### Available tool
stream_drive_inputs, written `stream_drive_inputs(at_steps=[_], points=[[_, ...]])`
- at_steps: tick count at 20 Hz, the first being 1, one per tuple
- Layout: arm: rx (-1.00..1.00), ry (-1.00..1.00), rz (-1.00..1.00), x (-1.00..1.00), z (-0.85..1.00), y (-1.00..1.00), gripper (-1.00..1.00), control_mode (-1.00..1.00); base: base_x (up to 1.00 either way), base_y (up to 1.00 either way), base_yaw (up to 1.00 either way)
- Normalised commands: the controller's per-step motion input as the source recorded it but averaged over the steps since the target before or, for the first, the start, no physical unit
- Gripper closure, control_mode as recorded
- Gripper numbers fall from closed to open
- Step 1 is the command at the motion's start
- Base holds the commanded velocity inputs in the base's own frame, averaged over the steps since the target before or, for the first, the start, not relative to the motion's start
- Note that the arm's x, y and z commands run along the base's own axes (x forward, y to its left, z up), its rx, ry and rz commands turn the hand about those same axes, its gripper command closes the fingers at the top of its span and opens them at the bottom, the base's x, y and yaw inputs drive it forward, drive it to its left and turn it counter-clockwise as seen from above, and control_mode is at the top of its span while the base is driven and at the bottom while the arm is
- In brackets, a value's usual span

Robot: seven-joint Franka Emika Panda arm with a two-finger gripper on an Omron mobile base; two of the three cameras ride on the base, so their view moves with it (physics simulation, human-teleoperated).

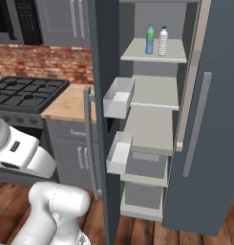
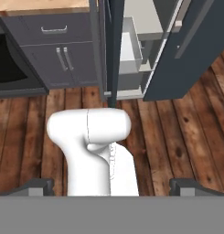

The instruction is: Take the bottled waters from the counter and place them in the freezer to freeze. Close the freezer door after placing the bottles.

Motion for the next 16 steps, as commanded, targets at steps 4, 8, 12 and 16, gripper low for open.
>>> stream_drive_inputs(at_steps=[4,8,12,16], points=[[0.00,0.00,0.00,0.00,0.00,0.00,-1.00,1.00,0.21,0.00,0.00],[0.00,0.00,0.00,0.00,0.00,0.00,-1.00,1.00,0.10,0.00,0.00],[0.00,0.00,0.00,0.00,0.00,0.00,-1.00,1.00,0.03,0.00,0.00],[0.00,0.00,0.00,0.00,0.00,0.00,-1.00,1.00,0.01,0.00,0.00]])
